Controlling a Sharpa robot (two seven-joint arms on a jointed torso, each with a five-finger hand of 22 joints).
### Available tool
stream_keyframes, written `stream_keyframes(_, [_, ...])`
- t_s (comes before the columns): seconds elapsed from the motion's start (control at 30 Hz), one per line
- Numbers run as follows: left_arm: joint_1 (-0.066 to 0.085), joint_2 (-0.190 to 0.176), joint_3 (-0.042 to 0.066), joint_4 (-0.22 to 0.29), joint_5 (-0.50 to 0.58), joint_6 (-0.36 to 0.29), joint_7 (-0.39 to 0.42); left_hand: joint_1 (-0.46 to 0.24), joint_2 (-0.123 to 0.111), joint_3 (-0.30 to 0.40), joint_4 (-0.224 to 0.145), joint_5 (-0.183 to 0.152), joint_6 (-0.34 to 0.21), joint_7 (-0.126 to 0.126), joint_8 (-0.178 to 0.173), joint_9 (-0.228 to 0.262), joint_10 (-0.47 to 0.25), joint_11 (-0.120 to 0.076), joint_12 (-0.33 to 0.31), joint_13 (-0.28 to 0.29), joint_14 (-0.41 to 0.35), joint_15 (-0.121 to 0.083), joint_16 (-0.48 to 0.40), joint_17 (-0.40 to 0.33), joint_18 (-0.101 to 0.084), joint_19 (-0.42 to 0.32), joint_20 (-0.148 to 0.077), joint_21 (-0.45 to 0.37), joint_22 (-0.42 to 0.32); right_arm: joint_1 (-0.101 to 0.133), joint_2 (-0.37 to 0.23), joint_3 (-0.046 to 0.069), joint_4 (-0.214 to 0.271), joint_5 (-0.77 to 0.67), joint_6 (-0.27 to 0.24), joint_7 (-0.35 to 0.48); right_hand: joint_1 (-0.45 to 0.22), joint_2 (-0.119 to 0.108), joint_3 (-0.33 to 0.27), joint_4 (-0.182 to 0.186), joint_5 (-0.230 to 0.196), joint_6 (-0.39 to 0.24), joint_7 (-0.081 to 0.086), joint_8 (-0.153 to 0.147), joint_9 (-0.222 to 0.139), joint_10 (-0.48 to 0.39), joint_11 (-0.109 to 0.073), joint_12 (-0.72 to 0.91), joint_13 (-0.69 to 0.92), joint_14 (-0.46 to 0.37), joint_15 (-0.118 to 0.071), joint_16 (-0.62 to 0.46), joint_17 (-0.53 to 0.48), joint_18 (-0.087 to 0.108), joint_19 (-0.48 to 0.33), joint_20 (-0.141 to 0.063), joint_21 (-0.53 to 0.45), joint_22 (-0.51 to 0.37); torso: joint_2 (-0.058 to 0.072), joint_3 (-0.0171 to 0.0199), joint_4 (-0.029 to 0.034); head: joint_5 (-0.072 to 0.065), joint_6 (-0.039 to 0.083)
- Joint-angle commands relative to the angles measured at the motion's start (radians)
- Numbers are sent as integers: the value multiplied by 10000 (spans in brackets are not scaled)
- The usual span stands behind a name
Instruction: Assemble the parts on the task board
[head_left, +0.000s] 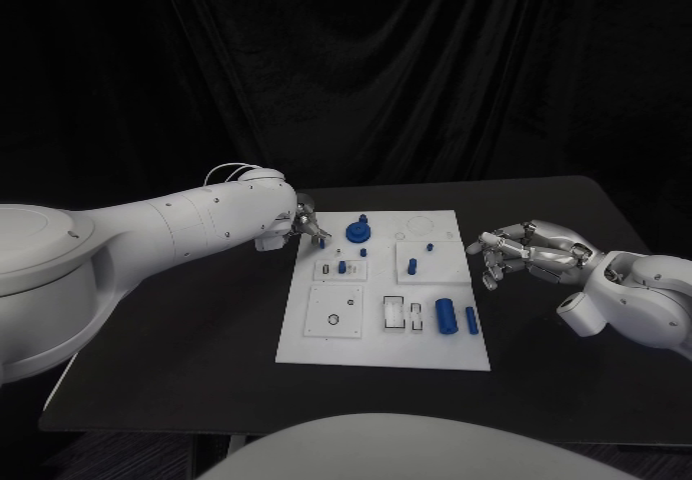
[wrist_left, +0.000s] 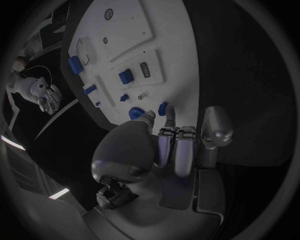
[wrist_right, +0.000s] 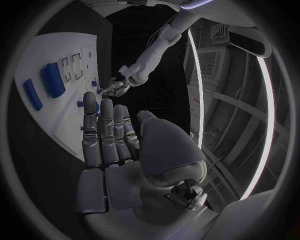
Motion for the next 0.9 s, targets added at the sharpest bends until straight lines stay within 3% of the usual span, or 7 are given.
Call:
stream_keyframes(0.03, [-27,44,8,-38,-4,139,188,140,16,69,-125,225,9,-11,-70,-20,539,39,-60,2277,1057,76,-11,2634,152,-44,1,-38,1124,-19,-11,5,8,4,238,-194,-17,134,-35,35,-40,-58,-11,55,13,-18,15,52,8,60,19,55,-18,168,41,6,60,16,-3,5,-3,-10,1])
stream_keyframes(0.53, [-60,109,8,-125,-4,-20,513,461,40,1045,-653,1299,63,-77,-128,-30,504,-24,-89,2262,1057,24,-11,2634,159,-56,-46,-145,1197,-19,-43,5,41,4,362,-316,-19,139,-35,35,-40,-63,-11,59,12,-24,16,53,7,55,20,54,-21,167,37,7,61,19,7,0,-2,6,1])
stream_keyframes(0.57, [-61,108,8,-128,-4,-26,520,468,2,1295,-731,1561,76,-83,-107,6,517,-38,-75,2272,1057,17,-11,2634,159,-41,-61,-137,1219,-19,-47,5,43,4,366,-323,-19,139,-35,35,-40,-63,-11,59,12,-24,16,53,7,55,20,54,-21,167,37,7,61,19,5,0,0,7,1])
stream_keyframes(0.77, [-66,96,8,-137,-4,0,533,284,-263,2100,-937,2001,174,-127,14,174,527,-70,-67,2278,1057,-13,-11,2634,152,-20,-81,-158,1271,-19,-65,5,48,4,391,-381,-11,151,-28,28,-31,-74,-13,67,12,-41,15,55,6,44,22,53,-28,167,29,8,60,23,5,1,4,31,1])
stream_keyframes(0.9, [-67,61,8,-108,-4,12,517,91,-515,2731,-1123,2577,306,-171,125,312,545,-110,-54,2287,1057,-51,-11,2634,139,26,-114,-121,1310,-19,-68,5,43,4,428,-441,-9,152,-28,27,-30,-76,-13,68,12,-43,15,55,5,42,22,53,-29,167,27,8,60,24,1,-2,5,62,1])
